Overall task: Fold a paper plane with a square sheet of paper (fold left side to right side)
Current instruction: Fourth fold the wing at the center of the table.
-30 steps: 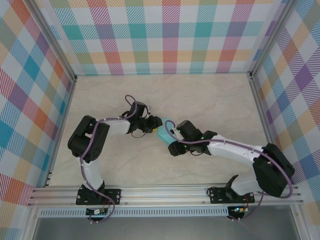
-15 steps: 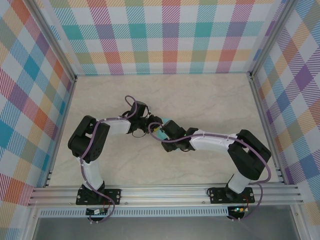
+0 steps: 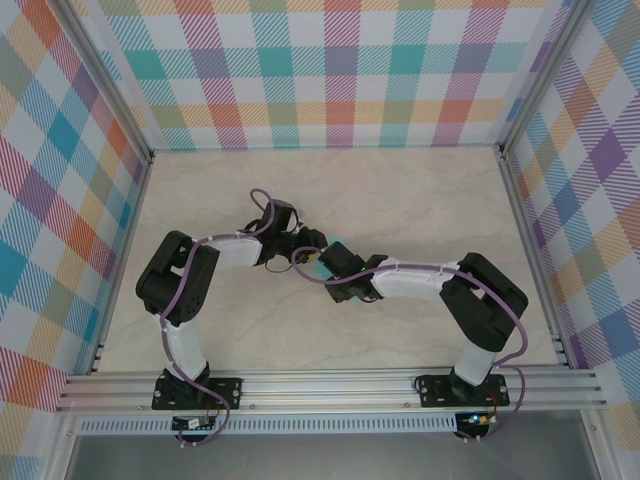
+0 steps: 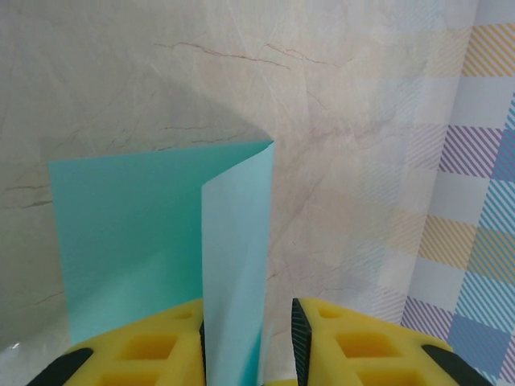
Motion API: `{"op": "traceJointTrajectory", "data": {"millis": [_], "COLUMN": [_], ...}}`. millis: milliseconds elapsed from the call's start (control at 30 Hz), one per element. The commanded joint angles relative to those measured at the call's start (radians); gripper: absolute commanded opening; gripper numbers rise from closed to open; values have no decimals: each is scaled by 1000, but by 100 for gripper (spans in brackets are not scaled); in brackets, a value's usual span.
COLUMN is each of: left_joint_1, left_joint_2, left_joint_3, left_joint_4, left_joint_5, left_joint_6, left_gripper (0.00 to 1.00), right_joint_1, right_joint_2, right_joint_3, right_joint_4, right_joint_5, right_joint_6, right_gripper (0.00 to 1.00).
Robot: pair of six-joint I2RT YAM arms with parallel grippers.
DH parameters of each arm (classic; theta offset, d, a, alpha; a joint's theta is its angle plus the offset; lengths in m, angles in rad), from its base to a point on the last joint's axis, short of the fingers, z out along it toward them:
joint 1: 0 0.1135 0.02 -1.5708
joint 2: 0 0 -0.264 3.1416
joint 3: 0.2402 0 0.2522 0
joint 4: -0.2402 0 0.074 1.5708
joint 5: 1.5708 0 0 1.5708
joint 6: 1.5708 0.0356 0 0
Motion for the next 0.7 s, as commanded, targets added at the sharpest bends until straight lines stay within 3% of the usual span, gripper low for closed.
{"op": "traceJointTrajectory", "data": {"millis": [0,267,667], "left_joint_1": [-9,8,95], "left_joint_2": [-39,-86,-283], "left_joint_3": [33,36,-67], "left_joint_4": [-29,-87,-193], "left_joint_5": [5,-16,-50], "left_joint_6": [-15,20,92], "left_gripper": [32,42,50], "right_joint_1": [9,9,8], "right_joint_2": [16,18,17], "right_joint_3": [31,25,8], "right_joint_4": [-8,-16,-11], "right_joint_5": [31,38,-48], "right_joint_6": [-9,-7,38], "right_gripper": [44,25,11]}}
